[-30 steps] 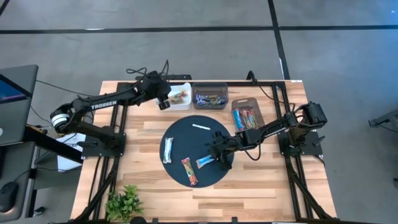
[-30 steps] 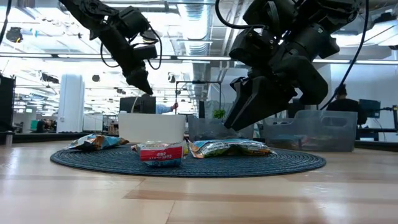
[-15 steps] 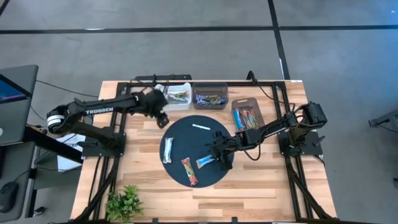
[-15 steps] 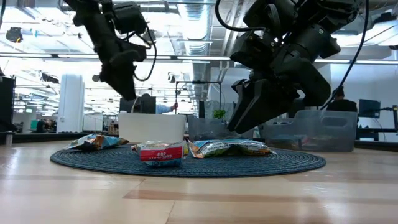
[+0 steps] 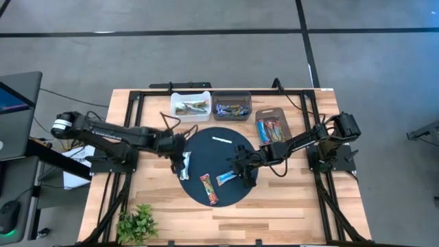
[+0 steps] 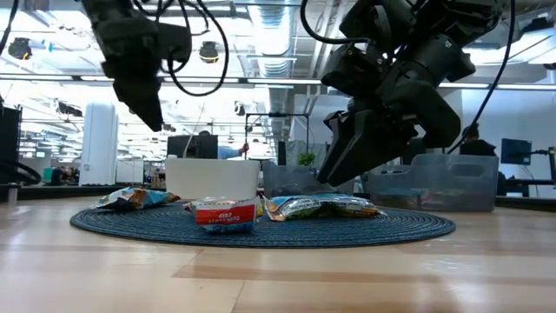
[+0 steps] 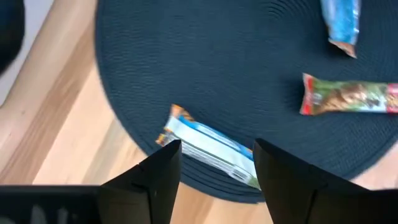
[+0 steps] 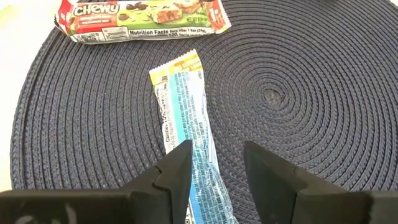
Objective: Pick and place Granola Bars by type
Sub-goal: Put the yellow granola bar into the white bin
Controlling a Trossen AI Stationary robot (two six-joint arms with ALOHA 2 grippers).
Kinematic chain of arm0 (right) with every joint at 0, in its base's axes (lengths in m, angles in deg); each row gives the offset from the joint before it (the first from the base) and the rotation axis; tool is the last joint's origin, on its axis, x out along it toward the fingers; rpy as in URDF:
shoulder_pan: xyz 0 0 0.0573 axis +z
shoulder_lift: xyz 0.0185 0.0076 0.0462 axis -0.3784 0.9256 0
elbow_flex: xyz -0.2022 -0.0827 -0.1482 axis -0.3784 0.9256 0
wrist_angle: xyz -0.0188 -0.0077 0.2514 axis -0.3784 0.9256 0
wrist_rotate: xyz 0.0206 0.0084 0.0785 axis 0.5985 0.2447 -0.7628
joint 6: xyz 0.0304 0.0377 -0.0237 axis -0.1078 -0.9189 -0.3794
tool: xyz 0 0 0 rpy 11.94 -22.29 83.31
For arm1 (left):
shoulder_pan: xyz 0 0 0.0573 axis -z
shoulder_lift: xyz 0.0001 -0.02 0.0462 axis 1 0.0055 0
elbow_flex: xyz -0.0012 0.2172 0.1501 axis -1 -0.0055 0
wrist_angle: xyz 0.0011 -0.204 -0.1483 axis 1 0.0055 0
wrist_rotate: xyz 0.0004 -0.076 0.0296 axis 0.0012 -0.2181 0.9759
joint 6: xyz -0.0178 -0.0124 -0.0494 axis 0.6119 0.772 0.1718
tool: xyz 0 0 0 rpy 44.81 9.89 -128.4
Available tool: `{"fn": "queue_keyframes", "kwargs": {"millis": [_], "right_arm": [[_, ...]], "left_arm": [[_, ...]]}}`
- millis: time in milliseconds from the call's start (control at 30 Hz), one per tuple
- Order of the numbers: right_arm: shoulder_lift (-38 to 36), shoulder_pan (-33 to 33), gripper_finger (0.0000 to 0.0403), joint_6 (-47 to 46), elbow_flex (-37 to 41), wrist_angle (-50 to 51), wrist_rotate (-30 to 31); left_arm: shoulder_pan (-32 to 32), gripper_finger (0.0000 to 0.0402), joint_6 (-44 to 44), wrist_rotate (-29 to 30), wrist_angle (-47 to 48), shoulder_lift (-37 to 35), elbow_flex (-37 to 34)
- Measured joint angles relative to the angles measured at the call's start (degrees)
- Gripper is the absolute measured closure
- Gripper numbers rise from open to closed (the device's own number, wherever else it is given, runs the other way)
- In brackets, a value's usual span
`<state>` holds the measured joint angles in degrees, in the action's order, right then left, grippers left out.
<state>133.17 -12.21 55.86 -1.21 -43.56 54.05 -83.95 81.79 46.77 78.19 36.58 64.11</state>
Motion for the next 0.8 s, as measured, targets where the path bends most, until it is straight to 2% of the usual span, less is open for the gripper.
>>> {"fn": "queue_keyframes", "kwargs": {"millis": [67, 200, 333, 467, 800], "right_arm": [[0.00, 0.00, 0.0265, 0.00, 0.00, 0.00, 0.01], [0.00, 0.00, 0.0265, 0.02, 0.00, -0.02, 0.01], [0.00, -0.04, 0.0265, 0.02, 0.00, -0.06, 0.01], [0.00, -0.40, 0.0265, 0.06, 0.00, -0.42, 0.01], [0.00, -0.79, 0.0265, 0.02, 0.00, -0.42, -0.01]], "left_arm": [[3.13, 0.0210, -0.72, 0.95, -0.02, 0.01, 0.00], [8.63, 0.0210, -12.95, 0.71, -0.04, 0.02, -0.04], [12.35, 0.0210, -20.81, 1.74, -6.16, 0.79, -1.83], [13.07, 0.0210, -25.57, 1.61, -11.46, 4.57, -2.31], [13.07, 0.0210, -36.06, 2.29, -10.89, 17.58, -2.14]]}}
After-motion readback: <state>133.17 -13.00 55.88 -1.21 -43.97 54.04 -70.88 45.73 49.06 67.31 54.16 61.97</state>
